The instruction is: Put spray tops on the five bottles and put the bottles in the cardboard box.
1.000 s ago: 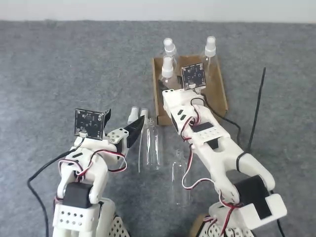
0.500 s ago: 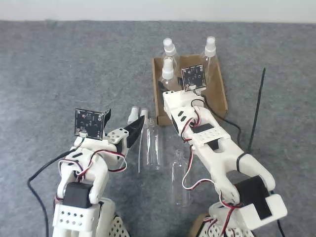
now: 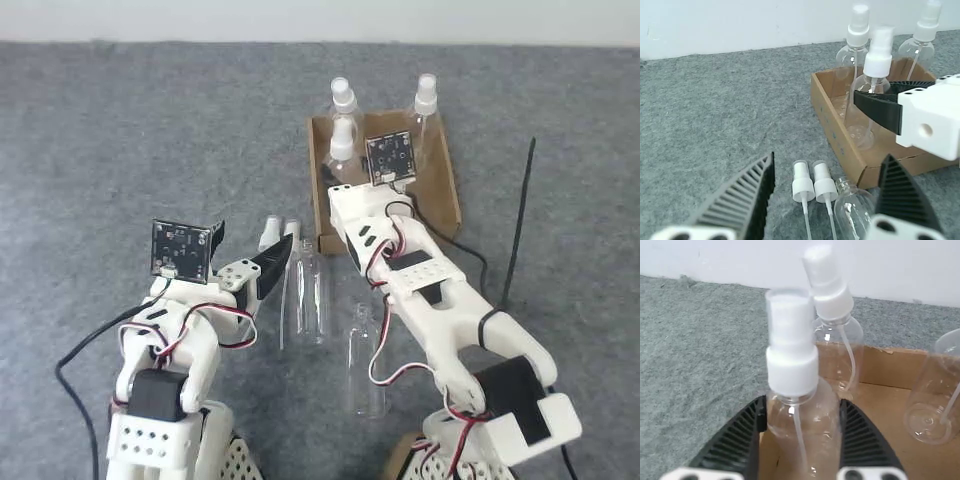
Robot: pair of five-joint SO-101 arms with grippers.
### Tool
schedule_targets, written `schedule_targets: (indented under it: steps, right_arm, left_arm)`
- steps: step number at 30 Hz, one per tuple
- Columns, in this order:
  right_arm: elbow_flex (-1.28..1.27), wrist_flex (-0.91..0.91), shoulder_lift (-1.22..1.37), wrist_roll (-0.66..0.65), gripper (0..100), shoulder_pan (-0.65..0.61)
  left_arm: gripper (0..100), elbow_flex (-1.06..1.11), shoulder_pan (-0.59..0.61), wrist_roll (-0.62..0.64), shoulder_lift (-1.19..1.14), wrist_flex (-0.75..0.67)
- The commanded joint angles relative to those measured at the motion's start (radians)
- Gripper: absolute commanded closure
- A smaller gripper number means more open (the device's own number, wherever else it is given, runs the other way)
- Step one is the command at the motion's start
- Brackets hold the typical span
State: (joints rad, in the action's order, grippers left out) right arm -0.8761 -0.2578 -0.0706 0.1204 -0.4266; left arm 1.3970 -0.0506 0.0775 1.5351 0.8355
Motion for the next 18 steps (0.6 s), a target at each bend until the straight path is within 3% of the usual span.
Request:
schedule_targets:
  steps: [1, 18]
  right_arm:
    - [-0.009, -0.004, -0.015, 0.002, 85.3, -0.008]
    - [-0.015, -0.001, -0.015, 0.002, 81.2, -0.028]
  left_arm:
    - [69, -0.005, 0.003, 0.002, 0.012, -0.028]
    - [69, -0.005, 0.003, 0.002, 0.012, -0.028]
